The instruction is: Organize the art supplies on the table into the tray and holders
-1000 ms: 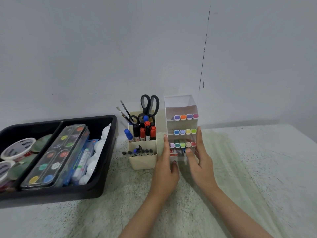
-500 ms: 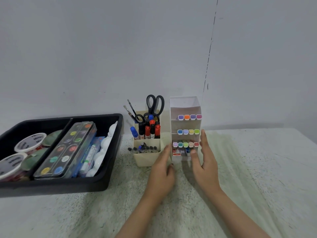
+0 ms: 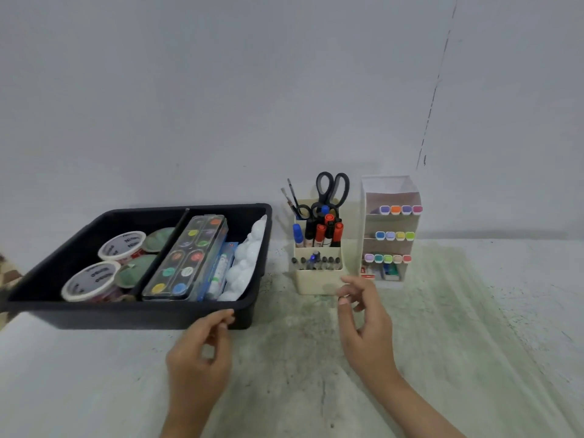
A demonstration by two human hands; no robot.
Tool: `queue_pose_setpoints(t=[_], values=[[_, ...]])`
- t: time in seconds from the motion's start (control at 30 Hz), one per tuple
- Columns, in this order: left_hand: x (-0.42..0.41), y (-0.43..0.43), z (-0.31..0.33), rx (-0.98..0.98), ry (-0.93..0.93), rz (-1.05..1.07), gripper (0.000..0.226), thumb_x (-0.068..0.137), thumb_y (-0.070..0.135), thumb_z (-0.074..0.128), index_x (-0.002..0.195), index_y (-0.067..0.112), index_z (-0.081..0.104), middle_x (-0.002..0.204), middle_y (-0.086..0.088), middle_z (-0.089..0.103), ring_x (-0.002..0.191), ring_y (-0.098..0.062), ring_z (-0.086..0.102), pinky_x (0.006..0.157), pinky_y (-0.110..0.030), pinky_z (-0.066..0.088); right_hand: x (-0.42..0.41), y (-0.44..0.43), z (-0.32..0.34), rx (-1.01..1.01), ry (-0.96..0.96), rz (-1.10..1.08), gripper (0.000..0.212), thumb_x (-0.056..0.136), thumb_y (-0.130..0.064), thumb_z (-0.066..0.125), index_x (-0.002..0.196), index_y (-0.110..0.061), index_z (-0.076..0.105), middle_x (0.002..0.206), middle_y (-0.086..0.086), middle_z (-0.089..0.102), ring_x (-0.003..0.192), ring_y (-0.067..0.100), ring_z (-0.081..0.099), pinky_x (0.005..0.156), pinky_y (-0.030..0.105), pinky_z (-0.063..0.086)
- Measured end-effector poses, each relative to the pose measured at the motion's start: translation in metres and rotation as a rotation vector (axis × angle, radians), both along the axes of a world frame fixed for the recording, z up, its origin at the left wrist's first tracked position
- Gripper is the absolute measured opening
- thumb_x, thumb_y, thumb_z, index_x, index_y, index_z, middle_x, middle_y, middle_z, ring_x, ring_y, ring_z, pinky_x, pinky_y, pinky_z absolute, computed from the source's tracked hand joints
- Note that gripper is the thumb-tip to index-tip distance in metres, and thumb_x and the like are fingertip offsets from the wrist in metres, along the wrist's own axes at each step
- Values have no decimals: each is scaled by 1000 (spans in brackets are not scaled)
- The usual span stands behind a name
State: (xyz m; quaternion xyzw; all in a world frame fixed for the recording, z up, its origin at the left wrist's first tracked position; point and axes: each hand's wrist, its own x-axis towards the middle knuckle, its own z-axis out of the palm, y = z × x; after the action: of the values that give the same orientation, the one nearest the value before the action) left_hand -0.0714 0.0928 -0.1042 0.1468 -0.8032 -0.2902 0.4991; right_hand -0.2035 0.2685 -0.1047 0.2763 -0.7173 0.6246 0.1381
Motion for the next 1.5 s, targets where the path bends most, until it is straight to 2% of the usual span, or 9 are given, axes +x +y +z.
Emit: queue_pose_setpoints(t=[0.23, 0.33, 0.43, 0.57, 0.7, 0.93, 1.2, 1.37, 1.5], values=[[58, -112, 16, -47, -57, 360, 17, 79, -9, 60, 92, -2, 69, 82, -8, 67, 75, 21, 51, 70, 1, 38, 35, -61, 11, 114, -119, 159, 38, 93, -11, 53, 106, -47, 53, 86, -11, 64, 78, 5, 58, 64, 10, 42], [77, -153, 27, -46, -34, 472, 18, 80, -9, 60, 96, -2, 67, 91, -17, 63, 81, 6, 53, 75, -10, 39, 46, -83, 15, 108, -159, 139, 38, 93, -14, 54, 110, -48, 51, 86, -9, 62, 75, 7, 57, 62, 15, 45], [90, -189, 37, 56, -69, 513, 31, 81, -5, 63, 112, -1, 62, 115, -24, 54, 105, -19, 51, 93, -34, 37, 53, -98, 17, 139, -156, 75, 33, 92, -18, 57, 114, -43, 55, 90, -13, 63, 77, 5, 59, 63, 15, 47], [102, -234, 50, 240, -312, 379, 61, 84, 12, 68, 139, 6, 41, 141, -21, 41, 130, -37, 36, 108, -52, 31, 63, -108, 16, 174, -136, -7, 29, 89, -18, 62, 115, -31, 62, 102, -17, 64, 89, -3, 59, 68, 9, 46], [113, -256, 59, 366, -426, 249, 83, 78, 25, 75, 146, 11, 29, 146, -14, 33, 132, -36, 35, 105, -50, 32, 73, -115, 20, 164, -151, -78, 35, 87, -14, 65, 121, -21, 63, 91, -12, 66, 72, -3, 57, 65, 6, 43], [117, -265, 57, 437, -356, 28, 44, 77, 7, 74, 117, 5, 55, 105, -10, 62, 96, -29, 57, 72, -30, 44, 81, -117, 27, 111, -280, -109, 41, 89, -13, 63, 129, -14, 56, 76, -3, 62, 64, 5, 51, 60, 5, 41], [117, -278, 45, 471, -352, 31, 76, 69, 19, 81, 136, 8, 47, 130, -12, 56, 116, -31, 53, 98, -46, 43, 83, -115, 27, 95, -335, -152, 40, 89, -14, 62, 129, -15, 56, 88, 9, 69, 73, 11, 56, 62, 5, 44], [110, -275, 34, 466, -354, 34, 80, 68, 26, 82, 137, 12, 45, 135, -12, 51, 120, -32, 50, 99, -52, 43, 81, -103, 27, 65, -351, -181, 40, 89, -13, 62, 129, -13, 57, 95, 2, 70, 89, 15, 63, 64, 5, 44], [107, -268, 34, 459, -367, 27, 87, 60, 45, 82, 135, 20, 47, 133, -10, 51, 119, -31, 50, 97, -54, 45, 77, -97, 26, 63, -357, -202, 40, 89, -13, 61, 129, -14, 56, 87, -10, 66, 80, 3, 59, 62, 5, 42]])
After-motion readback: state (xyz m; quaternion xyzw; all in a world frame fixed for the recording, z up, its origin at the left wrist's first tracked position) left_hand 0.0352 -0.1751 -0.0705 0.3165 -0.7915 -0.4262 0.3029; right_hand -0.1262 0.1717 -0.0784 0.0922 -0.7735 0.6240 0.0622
